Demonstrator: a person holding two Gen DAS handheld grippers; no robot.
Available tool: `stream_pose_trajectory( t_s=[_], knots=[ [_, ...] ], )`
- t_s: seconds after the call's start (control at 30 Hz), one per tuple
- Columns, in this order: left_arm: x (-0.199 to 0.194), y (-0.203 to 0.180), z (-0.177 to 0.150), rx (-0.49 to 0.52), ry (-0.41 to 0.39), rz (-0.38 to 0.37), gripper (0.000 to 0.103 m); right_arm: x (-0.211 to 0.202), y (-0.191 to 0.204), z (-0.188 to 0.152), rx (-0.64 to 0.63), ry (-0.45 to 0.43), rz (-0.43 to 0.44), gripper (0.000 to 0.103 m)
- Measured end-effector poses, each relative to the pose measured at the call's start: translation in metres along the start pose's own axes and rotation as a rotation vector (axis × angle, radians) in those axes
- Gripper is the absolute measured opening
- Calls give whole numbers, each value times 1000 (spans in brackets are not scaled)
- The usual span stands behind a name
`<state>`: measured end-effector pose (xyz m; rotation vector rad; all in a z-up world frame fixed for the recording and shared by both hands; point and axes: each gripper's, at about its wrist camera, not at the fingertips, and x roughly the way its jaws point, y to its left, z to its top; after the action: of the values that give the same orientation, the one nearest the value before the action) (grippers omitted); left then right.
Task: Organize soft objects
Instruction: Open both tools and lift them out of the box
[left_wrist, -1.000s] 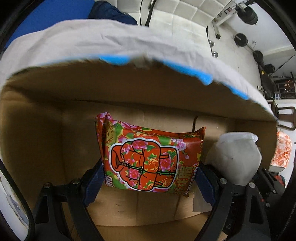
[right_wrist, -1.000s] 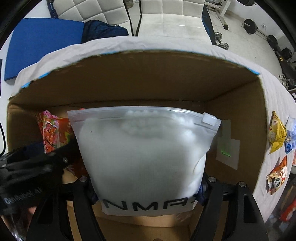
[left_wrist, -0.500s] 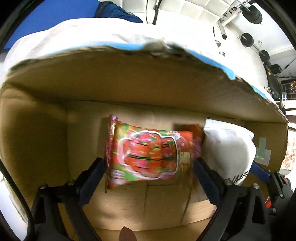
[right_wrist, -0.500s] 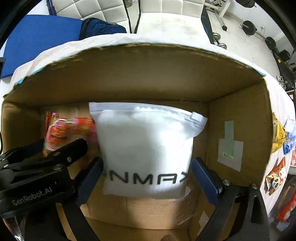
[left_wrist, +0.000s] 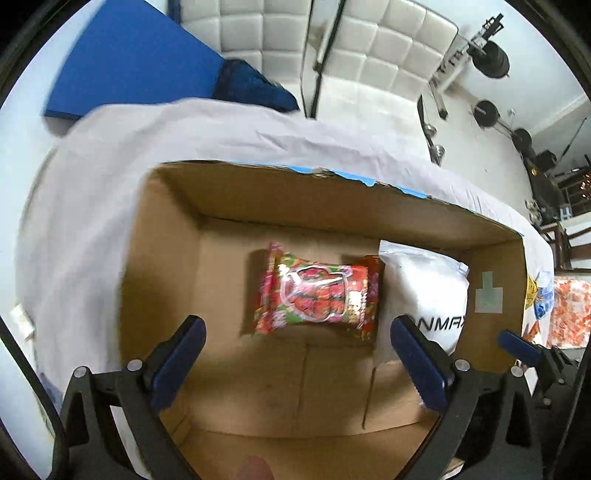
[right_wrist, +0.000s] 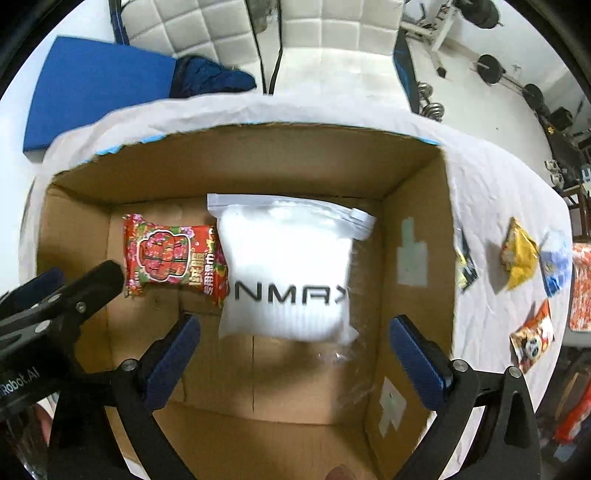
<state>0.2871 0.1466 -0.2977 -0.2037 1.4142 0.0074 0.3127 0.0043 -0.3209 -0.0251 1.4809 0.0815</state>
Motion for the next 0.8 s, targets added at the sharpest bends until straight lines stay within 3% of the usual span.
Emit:
stream_pose_trajectory(
  t_s=[0.27, 0.43, 0.8],
  knots=[
    [-37, 14, -33, 15, -110, 72, 103, -51, -6, -55, 7, -101, 8, 103],
    [-86, 9, -57, 65, -185, 114, 103, -85, -12, -87, 11, -149, 31, 103],
    [-158, -15, -97, 98, -276, 101, 103, -166, -16, -139, -3, -229, 92, 103]
  ],
)
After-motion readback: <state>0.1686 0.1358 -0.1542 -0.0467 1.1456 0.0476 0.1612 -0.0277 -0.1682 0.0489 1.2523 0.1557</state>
